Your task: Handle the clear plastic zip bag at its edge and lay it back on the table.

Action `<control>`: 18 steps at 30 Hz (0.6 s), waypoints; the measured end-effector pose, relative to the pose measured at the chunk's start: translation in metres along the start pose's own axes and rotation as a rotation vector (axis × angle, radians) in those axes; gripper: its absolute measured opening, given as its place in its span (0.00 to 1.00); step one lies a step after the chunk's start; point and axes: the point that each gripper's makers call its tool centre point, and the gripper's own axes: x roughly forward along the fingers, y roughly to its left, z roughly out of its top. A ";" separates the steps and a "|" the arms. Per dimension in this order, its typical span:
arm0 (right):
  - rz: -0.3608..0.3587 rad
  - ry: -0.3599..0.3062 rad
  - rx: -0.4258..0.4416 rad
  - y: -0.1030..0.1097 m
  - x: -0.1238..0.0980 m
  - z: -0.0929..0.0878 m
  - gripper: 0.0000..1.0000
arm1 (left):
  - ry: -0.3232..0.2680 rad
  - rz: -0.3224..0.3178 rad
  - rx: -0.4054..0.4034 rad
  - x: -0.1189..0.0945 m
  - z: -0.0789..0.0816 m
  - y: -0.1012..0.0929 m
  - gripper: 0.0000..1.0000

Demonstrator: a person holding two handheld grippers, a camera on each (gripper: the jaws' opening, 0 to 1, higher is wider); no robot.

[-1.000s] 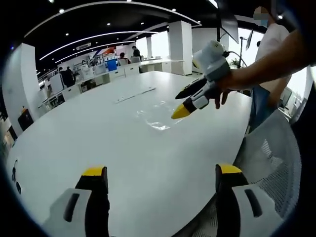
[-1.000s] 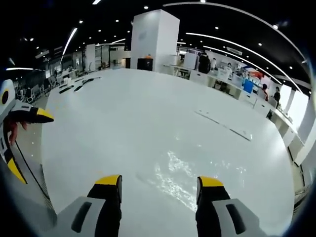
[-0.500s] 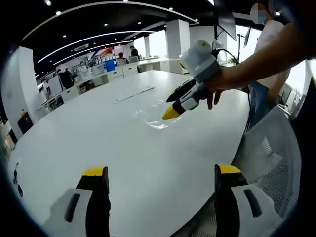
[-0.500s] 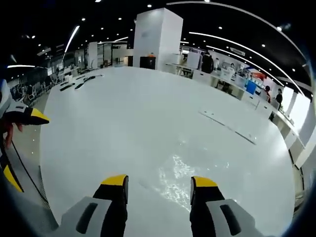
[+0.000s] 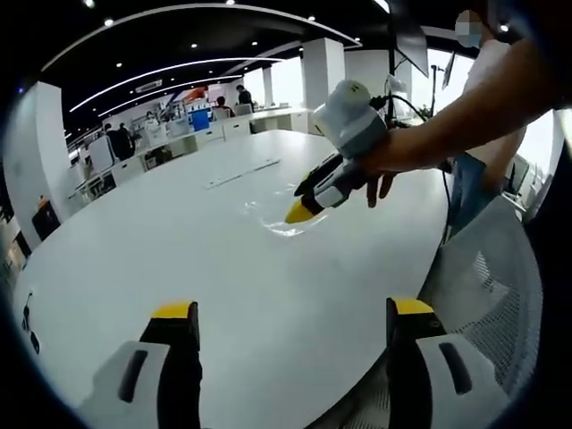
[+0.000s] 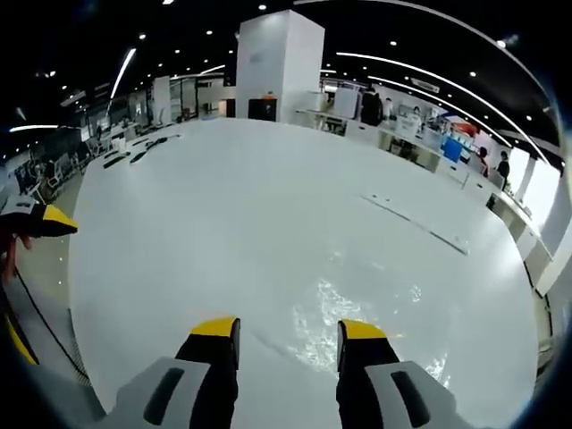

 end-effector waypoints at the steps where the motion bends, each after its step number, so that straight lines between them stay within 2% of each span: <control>1: 0.006 0.011 -0.011 0.001 0.002 -0.001 0.41 | 0.001 -0.001 0.000 0.000 0.000 0.000 0.85; 3: 0.012 0.024 -0.032 0.003 0.003 -0.003 0.40 | 0.002 -0.001 0.001 -0.001 0.000 -0.001 0.84; 8: 0.018 0.028 -0.017 0.002 0.007 -0.002 0.38 | -0.004 -0.004 -0.031 -0.001 -0.001 0.001 0.84; 13: 0.016 0.041 -0.019 0.002 0.013 -0.002 0.38 | -0.005 0.006 -0.019 -0.003 0.001 0.002 0.84; 18: 0.018 0.071 -0.004 0.006 0.019 -0.010 0.33 | 0.008 0.000 -0.001 -0.001 -0.001 0.002 0.84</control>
